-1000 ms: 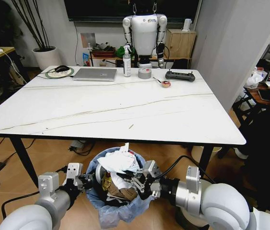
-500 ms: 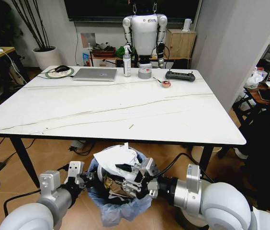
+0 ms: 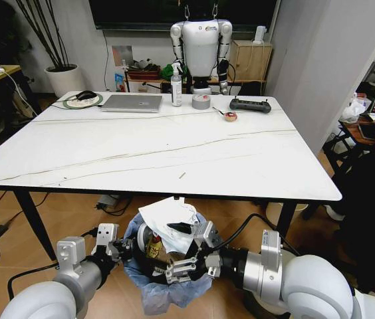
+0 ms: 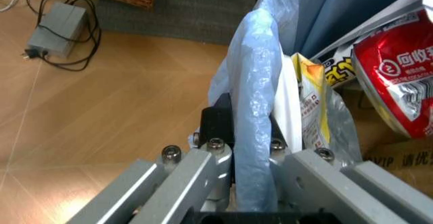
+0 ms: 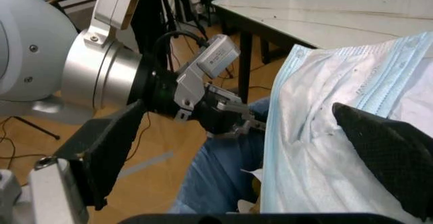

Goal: Pick up the trash bin and place the trash from the table into it.

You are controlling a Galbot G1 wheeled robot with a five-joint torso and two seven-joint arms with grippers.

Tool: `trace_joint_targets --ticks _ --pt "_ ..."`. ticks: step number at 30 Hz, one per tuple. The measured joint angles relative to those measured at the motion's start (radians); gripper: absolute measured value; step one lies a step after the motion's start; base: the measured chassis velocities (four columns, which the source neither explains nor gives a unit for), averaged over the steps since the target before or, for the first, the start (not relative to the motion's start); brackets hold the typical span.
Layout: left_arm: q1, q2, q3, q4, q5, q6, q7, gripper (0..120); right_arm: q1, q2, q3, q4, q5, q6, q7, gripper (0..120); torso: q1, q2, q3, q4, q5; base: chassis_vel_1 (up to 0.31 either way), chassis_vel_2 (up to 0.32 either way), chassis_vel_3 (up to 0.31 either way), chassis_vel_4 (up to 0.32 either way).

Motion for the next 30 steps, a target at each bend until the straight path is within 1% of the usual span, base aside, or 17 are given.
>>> trace_joint_targets --ticks 5,9,19,22,25,26,30 --pt "0.003 0.000 -0.002 0.000 0.000 0.000 0.000 0 -0.007 -0.006 0.005 0.016 0.000 -0.001 -0.008 100 0.000 0.000 0.000 0.0000 0.0001 0.000 0.000 0.000 0.000" --pt "0.003 0.004 -0.003 0.000 -0.004 0.000 0.000 0 -0.023 -0.010 0.036 0.037 0.004 0.000 -0.020 100 0.000 0.000 0.000 0.0000 0.0000 0.000 0.000 0.000 0.000" --pt "0.004 -0.001 -0.004 0.000 -0.005 0.000 -0.001 0 -0.029 -0.020 0.099 0.039 0.046 0.008 -0.018 100 0.000 0.000 0.000 -0.0001 0.0000 0.000 0.000 0.000 0.000" --pt "0.010 -0.002 -0.007 0.000 -0.005 0.000 -0.001 0 -0.021 -0.025 0.123 0.039 0.084 0.023 0.013 100 0.000 0.000 0.000 0.0000 0.0001 0.000 0.000 0.000 0.000" --pt "0.020 -0.002 -0.011 0.000 -0.005 0.000 -0.002 0 -0.010 -0.021 0.155 0.039 0.126 0.058 0.079 100 0.000 0.000 0.000 0.0000 0.0000 0.000 0.000 0.000 0.000" --pt "0.020 -0.002 -0.011 0.000 -0.005 0.000 -0.002 0 -0.010 -0.021 0.155 0.039 0.126 0.058 0.079 100 0.000 0.000 0.000 0.0000 0.0000 0.000 0.000 0.000 0.000" --pt "0.032 -0.005 -0.014 0.000 -0.004 0.000 -0.006 0 -0.015 0.006 0.190 0.039 0.153 0.083 0.170 100 0.000 0.000 0.000 0.0001 0.0000 0.000 0.000 0.000 0.000"
